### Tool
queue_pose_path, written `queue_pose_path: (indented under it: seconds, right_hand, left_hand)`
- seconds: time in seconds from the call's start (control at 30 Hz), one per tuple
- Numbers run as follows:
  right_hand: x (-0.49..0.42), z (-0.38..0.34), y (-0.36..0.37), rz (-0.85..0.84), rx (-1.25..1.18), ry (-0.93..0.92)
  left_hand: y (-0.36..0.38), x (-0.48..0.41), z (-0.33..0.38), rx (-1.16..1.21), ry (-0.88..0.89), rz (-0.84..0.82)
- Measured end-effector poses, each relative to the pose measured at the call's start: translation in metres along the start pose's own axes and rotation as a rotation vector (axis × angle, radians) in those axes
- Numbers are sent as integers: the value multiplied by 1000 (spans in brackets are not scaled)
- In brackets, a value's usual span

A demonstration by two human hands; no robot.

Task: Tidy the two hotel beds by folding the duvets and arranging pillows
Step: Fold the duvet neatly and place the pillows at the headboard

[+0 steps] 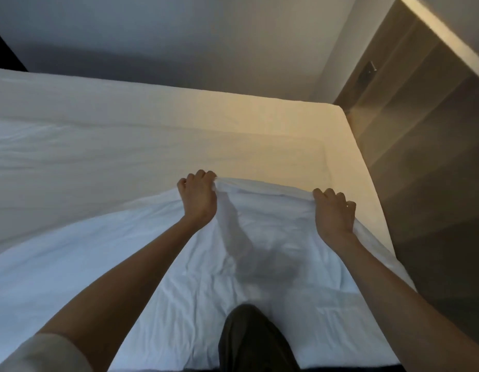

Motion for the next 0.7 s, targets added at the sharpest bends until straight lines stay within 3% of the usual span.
queue_pose_path:
  seconds: [0.27,0.4,0.5,0.6,0.7]
  right_hand:
    - [-163,-51,47,-62,58,-196]
    - [-219,-59,99,-112,5,-228]
    - [-218,-45,147,-142,-84,-257]
    - [-205,-17,185,-211,-185,-157]
    - [-188,-3,190,-108,-263,-111]
  left_hand:
    - [87,-130,-51,-165,-183,-191]
    - [143,-165,-73,-264,-178,-331]
    - [181,-159,-57,-257,-46,-319]
    - [206,-137,-14,-234,161,-282]
    - [235,-109,20,-183,258,-327]
Point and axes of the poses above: each hand's wrist, its own x-axis away from the middle knuckle, its own y-axis out of the palm, z = x × y, the point moved 9 cm from there along -x, towards the middle knuckle, and after that the axes turned 12 degrees about -z, right-handed, at the moved point
